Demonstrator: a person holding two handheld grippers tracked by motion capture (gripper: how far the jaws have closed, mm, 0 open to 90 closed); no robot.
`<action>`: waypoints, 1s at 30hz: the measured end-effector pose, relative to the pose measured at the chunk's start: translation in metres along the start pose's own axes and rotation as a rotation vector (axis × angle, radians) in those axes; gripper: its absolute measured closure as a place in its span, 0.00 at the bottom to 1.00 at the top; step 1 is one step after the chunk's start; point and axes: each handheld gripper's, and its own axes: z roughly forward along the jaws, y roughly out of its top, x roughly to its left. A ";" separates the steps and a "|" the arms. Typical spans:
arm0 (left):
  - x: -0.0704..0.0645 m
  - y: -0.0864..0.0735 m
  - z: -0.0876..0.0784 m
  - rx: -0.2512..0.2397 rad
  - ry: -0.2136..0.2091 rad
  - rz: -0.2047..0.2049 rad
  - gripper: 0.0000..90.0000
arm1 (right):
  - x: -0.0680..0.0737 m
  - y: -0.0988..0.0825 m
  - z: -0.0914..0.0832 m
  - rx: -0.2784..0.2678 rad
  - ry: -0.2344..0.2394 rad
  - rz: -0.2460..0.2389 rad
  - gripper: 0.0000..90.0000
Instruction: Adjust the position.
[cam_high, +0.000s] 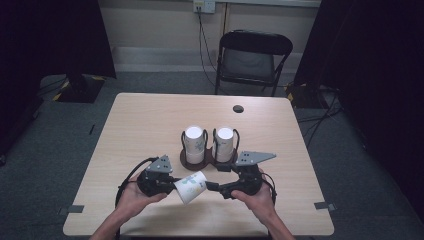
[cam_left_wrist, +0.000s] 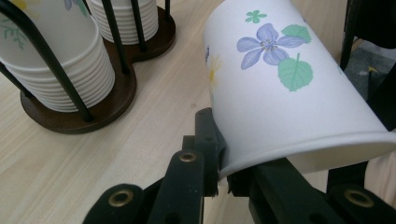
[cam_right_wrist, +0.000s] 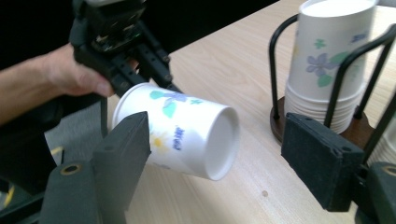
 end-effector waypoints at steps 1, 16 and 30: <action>0.000 0.000 0.000 0.000 0.000 0.000 0.95 | 0.000 0.000 0.000 0.000 0.000 0.000 0.26; 0.004 0.008 0.013 0.091 -0.049 0.035 0.95 | 0.018 0.006 0.022 0.144 0.019 -0.191 0.21; 0.000 0.017 0.021 0.151 -0.072 0.086 0.95 | 0.034 0.010 0.042 0.304 0.028 -0.397 0.17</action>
